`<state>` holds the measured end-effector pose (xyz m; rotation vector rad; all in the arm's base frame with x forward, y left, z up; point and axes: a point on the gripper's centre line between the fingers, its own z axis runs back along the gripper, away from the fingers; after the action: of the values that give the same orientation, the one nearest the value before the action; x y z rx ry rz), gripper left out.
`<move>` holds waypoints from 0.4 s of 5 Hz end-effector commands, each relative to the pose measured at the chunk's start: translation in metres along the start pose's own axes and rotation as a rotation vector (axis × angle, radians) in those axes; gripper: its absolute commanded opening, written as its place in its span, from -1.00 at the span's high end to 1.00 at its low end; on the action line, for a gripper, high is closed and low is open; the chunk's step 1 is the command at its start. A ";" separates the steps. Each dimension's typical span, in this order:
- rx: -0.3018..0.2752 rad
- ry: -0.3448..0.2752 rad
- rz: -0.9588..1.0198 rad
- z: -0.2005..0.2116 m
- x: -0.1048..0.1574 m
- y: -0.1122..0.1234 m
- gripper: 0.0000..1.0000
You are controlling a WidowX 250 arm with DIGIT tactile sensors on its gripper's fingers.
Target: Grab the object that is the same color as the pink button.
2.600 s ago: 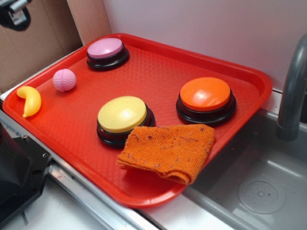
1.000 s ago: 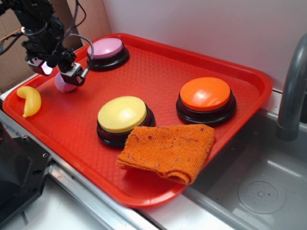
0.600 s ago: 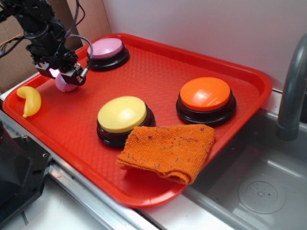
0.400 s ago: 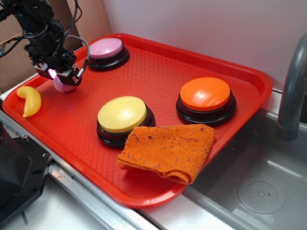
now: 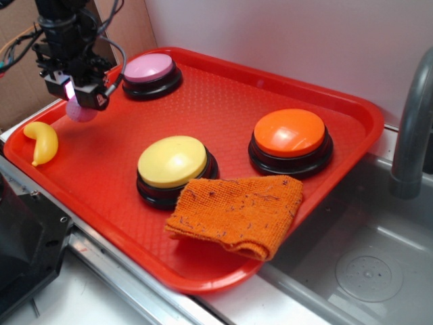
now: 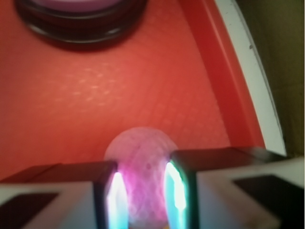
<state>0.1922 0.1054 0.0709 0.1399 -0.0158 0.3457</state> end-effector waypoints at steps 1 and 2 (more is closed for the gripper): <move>-0.208 -0.130 -0.152 0.074 -0.001 -0.037 1.00; -0.233 -0.137 -0.202 0.094 -0.004 -0.061 1.00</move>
<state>0.2084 0.0274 0.1365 -0.0722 -0.1191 0.1311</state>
